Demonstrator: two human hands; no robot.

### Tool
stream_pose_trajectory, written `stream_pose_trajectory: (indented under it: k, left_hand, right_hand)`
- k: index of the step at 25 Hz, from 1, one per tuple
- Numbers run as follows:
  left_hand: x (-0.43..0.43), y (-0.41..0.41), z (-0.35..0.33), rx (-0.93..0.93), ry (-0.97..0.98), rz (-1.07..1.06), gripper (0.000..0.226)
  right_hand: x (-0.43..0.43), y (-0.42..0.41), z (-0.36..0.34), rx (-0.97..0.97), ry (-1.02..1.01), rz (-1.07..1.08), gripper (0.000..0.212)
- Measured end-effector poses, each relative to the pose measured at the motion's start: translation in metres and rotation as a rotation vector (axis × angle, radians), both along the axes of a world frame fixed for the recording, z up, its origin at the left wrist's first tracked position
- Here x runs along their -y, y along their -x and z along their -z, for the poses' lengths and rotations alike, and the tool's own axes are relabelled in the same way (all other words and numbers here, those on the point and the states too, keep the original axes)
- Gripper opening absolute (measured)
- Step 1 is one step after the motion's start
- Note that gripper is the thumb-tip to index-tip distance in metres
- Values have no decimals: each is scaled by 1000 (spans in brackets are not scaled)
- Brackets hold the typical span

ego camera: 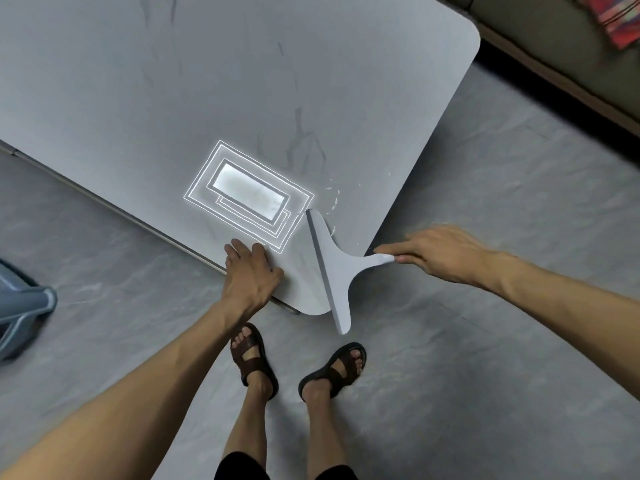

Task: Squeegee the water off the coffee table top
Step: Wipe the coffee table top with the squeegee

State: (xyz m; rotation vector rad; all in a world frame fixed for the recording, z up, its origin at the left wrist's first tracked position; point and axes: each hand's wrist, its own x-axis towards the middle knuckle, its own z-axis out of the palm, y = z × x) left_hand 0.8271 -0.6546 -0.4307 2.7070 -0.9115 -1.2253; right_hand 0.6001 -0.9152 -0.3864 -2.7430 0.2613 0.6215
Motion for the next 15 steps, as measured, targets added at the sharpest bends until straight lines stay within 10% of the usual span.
stream_pose_trajectory:
  k: [15]
  left_hand:
    - [15, 3, -16, -42, -63, 14, 46]
  right_hand:
    - [22, 37, -4, 37, 20, 40, 64]
